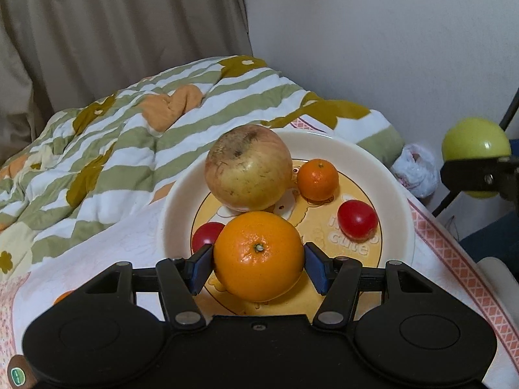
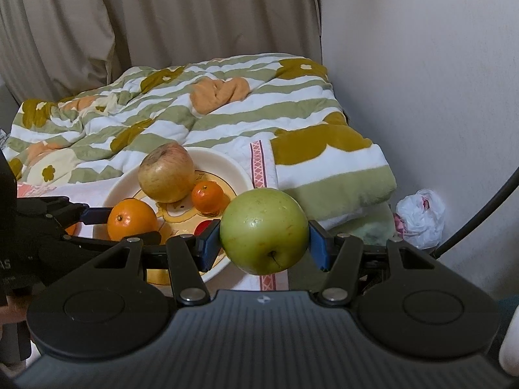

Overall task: Organize fruits
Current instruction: 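Release the orange into the bowl with the left tool while the right tool releases the pear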

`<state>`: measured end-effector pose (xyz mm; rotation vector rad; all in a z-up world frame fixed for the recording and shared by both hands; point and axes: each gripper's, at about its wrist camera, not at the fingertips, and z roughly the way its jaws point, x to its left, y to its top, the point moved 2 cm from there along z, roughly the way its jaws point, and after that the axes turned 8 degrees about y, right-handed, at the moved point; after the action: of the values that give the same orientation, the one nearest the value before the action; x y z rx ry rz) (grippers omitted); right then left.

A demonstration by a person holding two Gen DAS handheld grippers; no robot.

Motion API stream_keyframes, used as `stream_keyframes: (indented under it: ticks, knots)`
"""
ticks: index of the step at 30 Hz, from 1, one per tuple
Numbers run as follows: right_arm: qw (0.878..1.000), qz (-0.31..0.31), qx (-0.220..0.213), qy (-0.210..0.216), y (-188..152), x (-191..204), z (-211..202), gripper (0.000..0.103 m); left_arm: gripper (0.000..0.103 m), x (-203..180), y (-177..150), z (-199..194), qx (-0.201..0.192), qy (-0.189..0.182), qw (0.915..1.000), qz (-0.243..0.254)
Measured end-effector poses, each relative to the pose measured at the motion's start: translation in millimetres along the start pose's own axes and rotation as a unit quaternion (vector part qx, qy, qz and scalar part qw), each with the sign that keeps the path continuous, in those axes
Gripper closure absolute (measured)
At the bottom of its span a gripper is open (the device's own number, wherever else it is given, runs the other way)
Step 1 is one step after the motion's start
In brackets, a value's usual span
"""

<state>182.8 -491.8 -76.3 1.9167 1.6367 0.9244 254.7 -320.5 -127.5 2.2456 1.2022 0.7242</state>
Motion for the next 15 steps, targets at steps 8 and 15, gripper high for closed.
stream_keyframes:
  ticks: [8,15]
  knots:
    - [1.0,-0.008,-0.002,0.006,7.8,0.8,0.6,0.032,0.0,13.5,1.9,-31.3,-0.03,-0.006,0.9992,-0.026]
    - [0.999,-0.038,0.005,0.031,12.3,18.3,9.8,0.032,0.0,37.9,-7.7,-55.1,-0.027,0.017,0.9972,-0.067]
